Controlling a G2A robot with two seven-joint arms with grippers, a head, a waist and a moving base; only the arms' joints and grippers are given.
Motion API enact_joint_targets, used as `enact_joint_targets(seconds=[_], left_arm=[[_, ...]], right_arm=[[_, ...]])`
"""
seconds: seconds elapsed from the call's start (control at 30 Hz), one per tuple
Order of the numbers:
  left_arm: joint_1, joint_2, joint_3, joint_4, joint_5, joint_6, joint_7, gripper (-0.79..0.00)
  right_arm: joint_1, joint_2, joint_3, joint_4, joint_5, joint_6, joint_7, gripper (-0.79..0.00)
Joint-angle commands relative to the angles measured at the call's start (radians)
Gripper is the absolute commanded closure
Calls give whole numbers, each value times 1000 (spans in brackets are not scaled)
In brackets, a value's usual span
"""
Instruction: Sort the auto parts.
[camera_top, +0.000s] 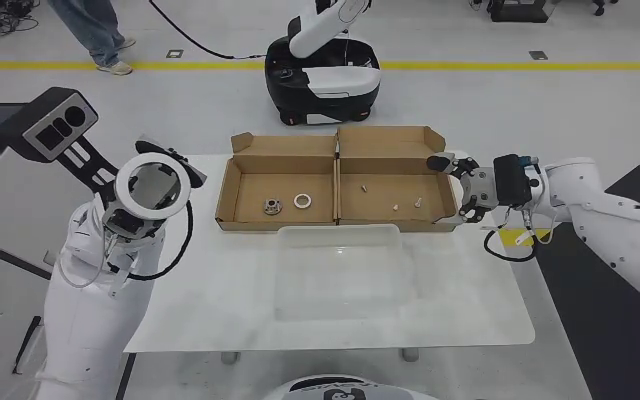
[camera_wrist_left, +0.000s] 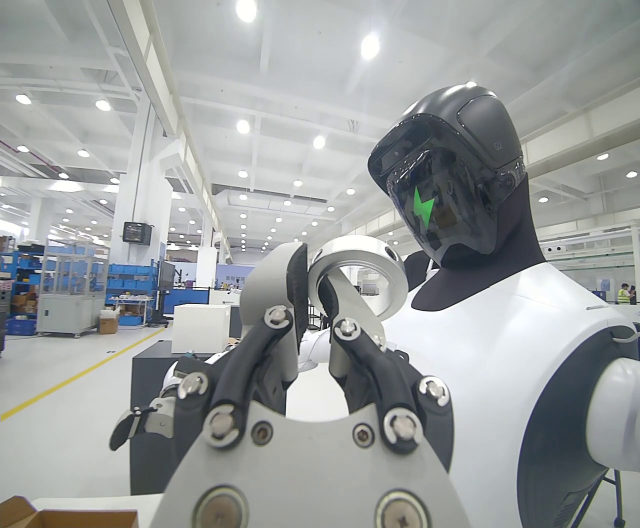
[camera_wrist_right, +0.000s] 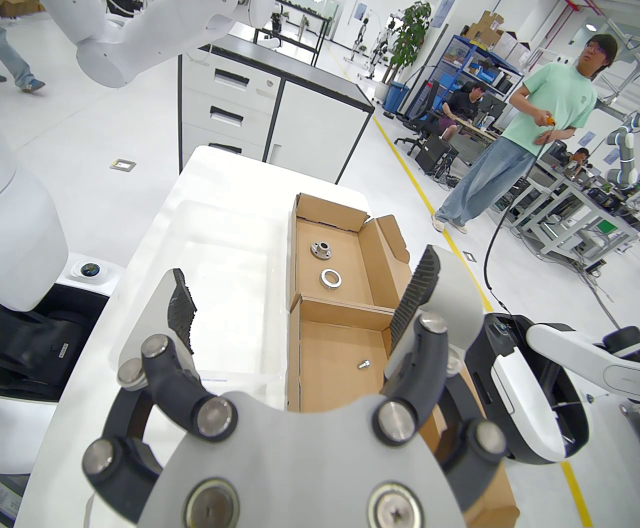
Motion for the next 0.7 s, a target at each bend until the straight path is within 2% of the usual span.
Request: enact_joint_targets(seconds=[0.0,0.17,0.33,0.53,0.67], left_arm=[[0,0,0,0,0,0,0,0],[8,-2,12,-16,18,20,14,0],[-19,-10,48,2,135,62,27,0],[-80,-15,128,81,236,91,-33,0],[-137,-25,181,154,289,123,-1,0]], right_arm=[[0,0,0,0,0,0,0,-785],[0,0,0,0,0,0,0,-785],[0,0,0,0,0,0,0,-785],[0,0,0,0,0,0,0,-785],[0,0,0,0,0,0,0,-785]])
